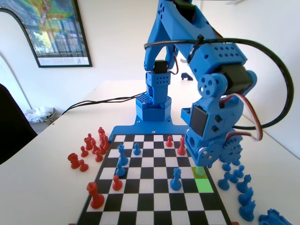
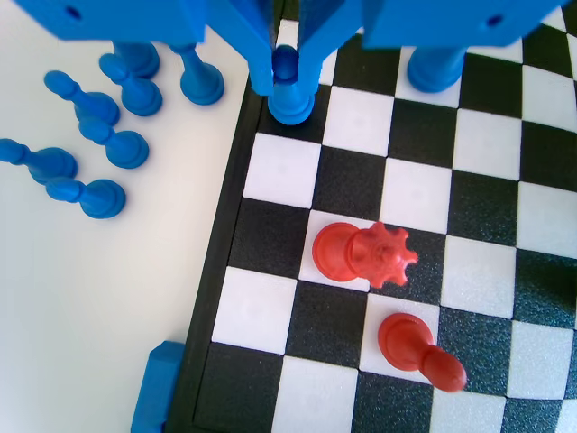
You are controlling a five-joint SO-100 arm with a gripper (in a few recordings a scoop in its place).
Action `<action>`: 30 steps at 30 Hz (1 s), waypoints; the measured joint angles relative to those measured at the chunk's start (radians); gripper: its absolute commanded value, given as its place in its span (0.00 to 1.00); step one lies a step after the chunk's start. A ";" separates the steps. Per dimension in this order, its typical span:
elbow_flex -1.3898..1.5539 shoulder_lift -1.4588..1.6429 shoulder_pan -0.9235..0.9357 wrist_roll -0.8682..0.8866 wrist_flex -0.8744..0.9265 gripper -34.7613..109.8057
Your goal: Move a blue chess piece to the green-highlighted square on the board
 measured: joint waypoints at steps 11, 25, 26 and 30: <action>0.000 0.000 0.000 0.000 0.034 0.25; -0.253 -0.058 0.018 0.011 0.190 0.25; -0.265 -0.064 0.023 0.011 0.195 0.25; -0.276 -0.089 0.046 0.008 0.190 0.25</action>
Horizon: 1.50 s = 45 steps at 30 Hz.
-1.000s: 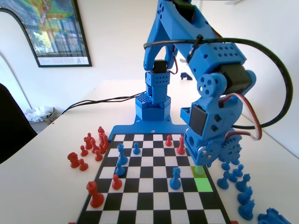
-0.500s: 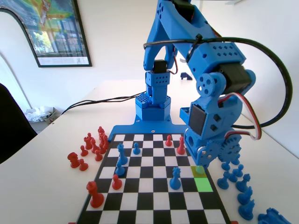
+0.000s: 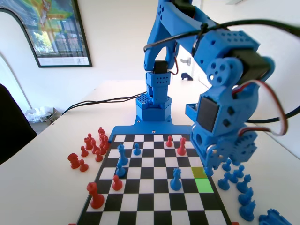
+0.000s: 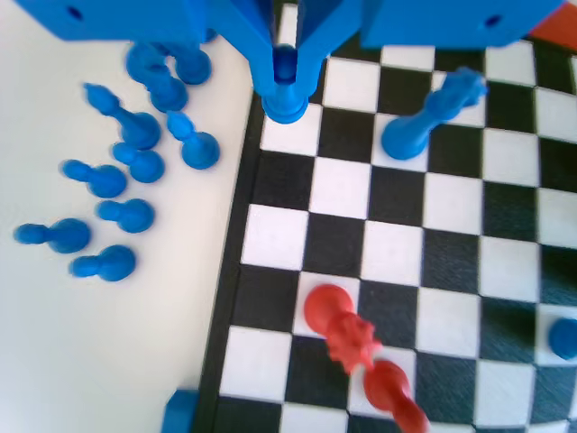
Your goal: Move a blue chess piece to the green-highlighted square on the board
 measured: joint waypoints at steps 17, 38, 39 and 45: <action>0.005 -0.035 0.011 -0.015 -0.071 0.25; 0.051 -0.035 0.008 -0.014 -0.132 0.28; 0.051 -0.035 0.008 -0.014 -0.132 0.28; 0.051 -0.035 0.000 -0.012 -0.140 0.31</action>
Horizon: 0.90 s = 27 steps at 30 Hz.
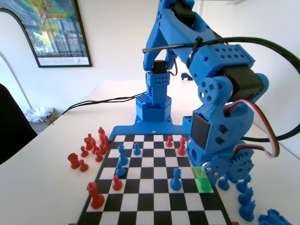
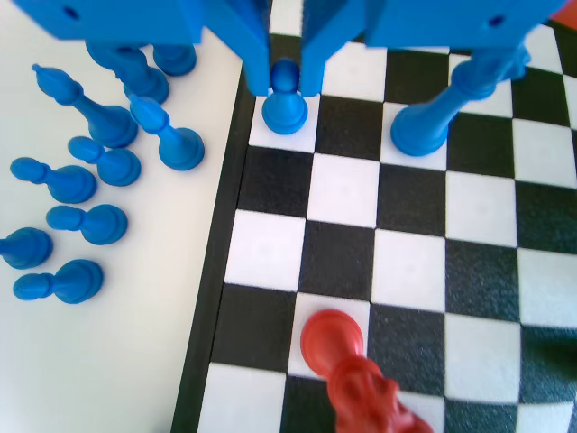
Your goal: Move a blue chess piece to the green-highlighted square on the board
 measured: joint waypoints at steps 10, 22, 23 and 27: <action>-0.002 0.000 0.005 0.008 0.031 0.32; -0.060 0.049 0.028 -0.011 0.179 0.28; -0.063 0.063 0.028 -0.011 0.187 0.28; -0.064 0.117 0.029 -0.025 0.219 0.25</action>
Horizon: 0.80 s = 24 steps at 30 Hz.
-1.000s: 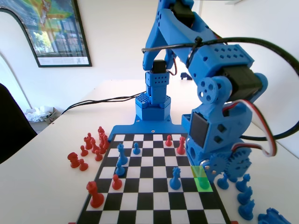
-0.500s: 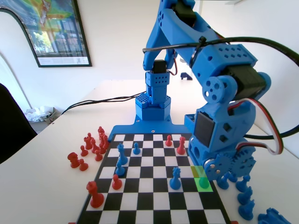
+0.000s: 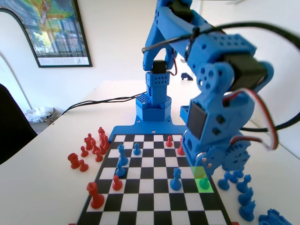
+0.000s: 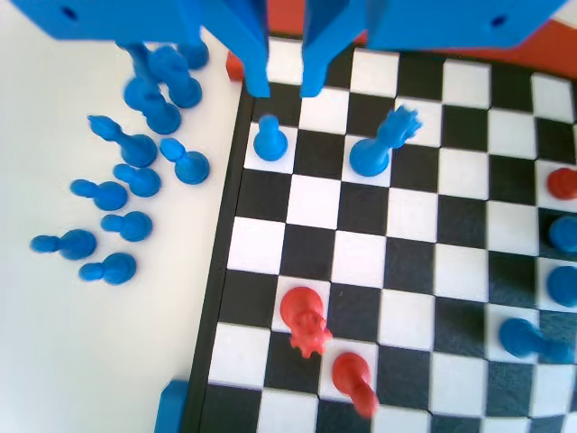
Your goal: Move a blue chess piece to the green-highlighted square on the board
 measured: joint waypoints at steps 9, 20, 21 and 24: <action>0.000 0.167 0.000 -0.005 0.083 0.25; 0.120 0.574 0.000 -0.038 0.179 0.25; 0.133 0.618 0.000 -0.038 0.192 0.25; 0.179 0.755 -0.002 -0.046 0.233 0.25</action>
